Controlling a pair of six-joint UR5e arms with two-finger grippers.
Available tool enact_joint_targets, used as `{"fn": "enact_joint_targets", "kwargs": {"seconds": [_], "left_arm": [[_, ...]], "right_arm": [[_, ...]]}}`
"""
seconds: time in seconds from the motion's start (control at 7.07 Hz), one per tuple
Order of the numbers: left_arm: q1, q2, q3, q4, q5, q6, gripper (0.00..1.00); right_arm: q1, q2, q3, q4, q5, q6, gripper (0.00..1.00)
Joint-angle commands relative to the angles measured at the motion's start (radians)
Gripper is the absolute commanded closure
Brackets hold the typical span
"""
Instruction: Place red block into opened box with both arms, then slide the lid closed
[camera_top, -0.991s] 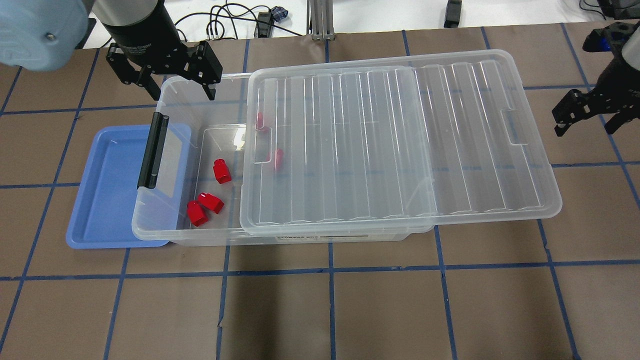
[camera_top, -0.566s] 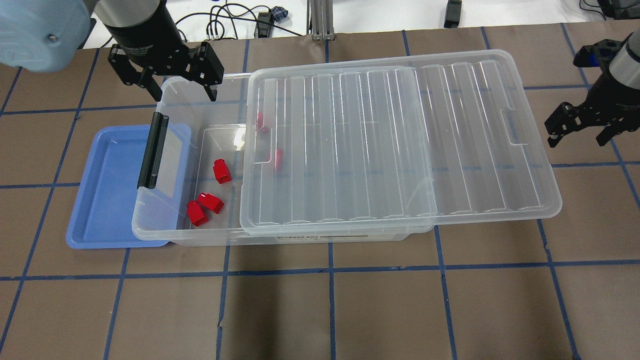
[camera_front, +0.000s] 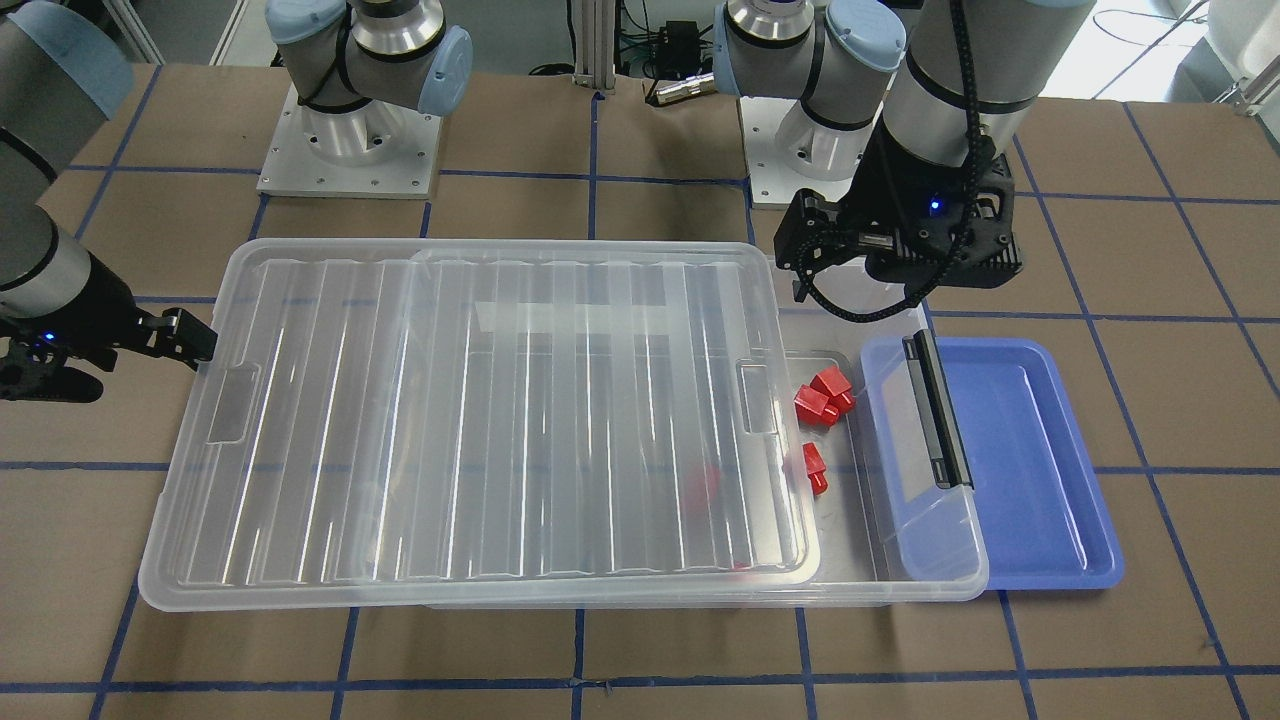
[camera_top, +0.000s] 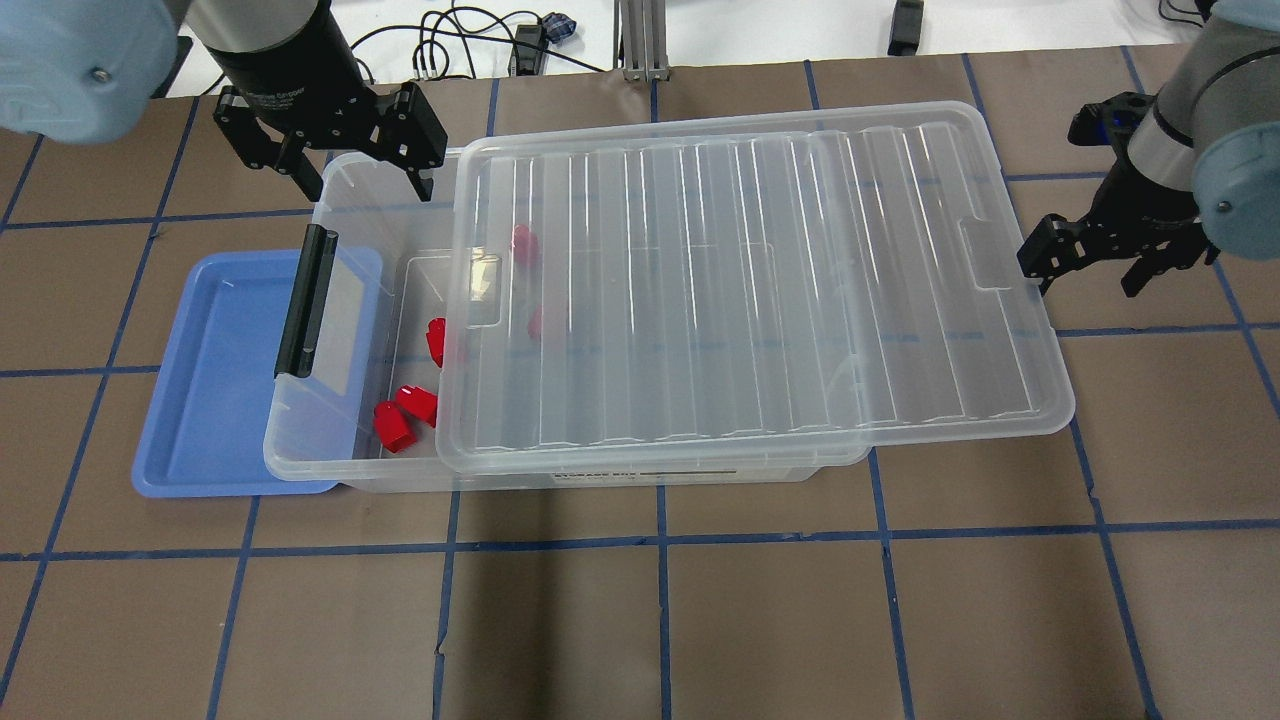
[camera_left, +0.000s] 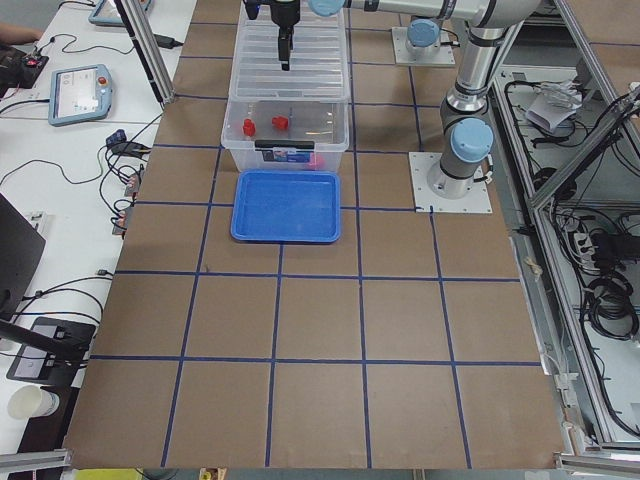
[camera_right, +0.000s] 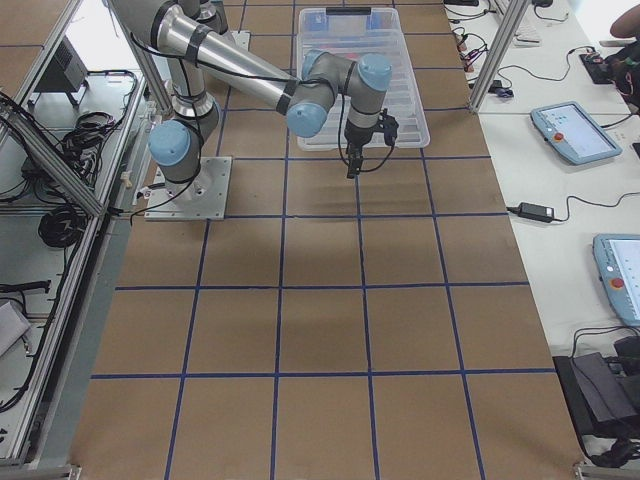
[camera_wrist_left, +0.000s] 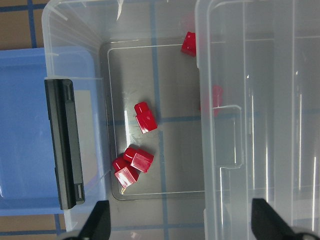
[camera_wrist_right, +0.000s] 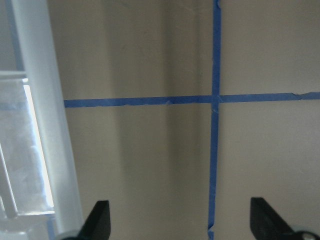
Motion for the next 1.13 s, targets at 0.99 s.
{"fn": "enact_joint_targets", "kwargs": {"seconds": [0.99], "left_arm": [[0.012, 0.002, 0.010, 0.004, 0.000, 0.002, 0.00]], "right_arm": [[0.241, -0.009, -0.136, 0.090, -0.002, 0.240, 0.00]]}}
